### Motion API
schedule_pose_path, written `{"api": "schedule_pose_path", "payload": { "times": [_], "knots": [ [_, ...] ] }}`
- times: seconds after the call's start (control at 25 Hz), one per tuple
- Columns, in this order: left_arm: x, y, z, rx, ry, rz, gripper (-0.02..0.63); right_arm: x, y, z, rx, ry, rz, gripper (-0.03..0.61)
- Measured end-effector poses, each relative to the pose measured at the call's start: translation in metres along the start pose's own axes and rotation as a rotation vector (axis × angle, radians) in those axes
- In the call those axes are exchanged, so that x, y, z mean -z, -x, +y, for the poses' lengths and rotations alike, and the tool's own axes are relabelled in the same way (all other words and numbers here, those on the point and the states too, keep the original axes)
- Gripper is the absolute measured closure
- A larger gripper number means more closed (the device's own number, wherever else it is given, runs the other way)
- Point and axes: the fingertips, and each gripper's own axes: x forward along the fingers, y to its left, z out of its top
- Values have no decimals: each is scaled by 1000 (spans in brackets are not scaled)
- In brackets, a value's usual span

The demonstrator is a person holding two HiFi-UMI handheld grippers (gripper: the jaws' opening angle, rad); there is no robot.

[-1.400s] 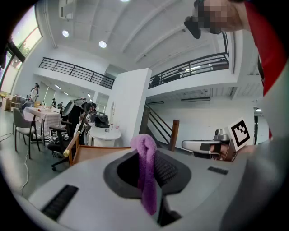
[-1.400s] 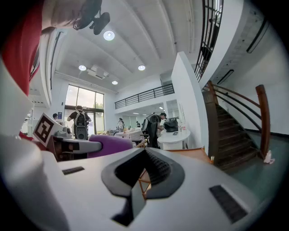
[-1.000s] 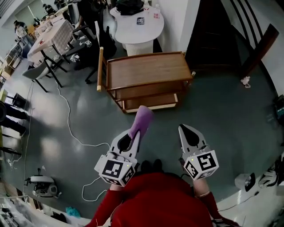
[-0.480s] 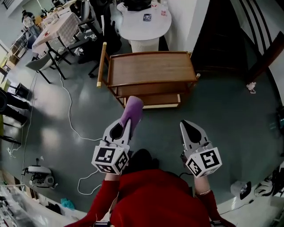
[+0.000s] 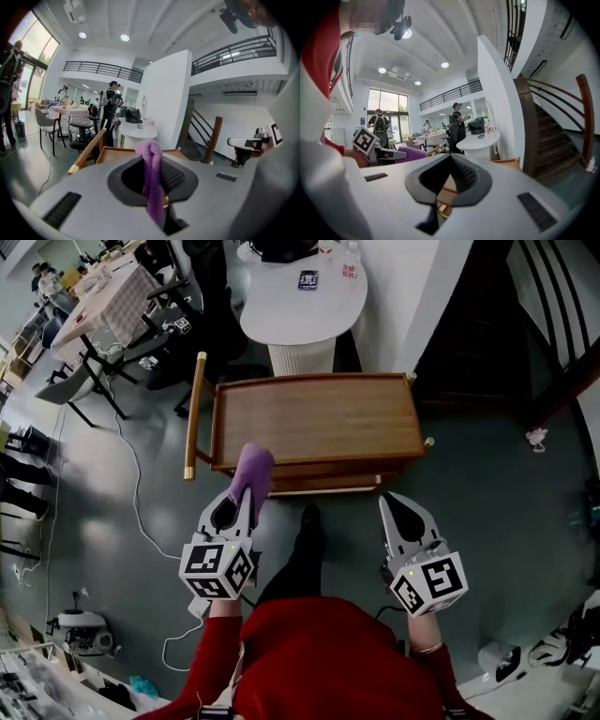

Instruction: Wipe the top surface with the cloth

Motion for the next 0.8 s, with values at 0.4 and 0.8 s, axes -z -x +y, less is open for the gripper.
{"api": "schedule_pose_path", "payload": {
  "times": [0.4,0.8],
  "knots": [
    [-39,-132,37,-36,-3,88,563,-46,-104,-78,66,-19,46,574],
    [-40,-146,161,-562,-134,173,565,-49,-153,-118,15,-25,113,574]
  ]
}}
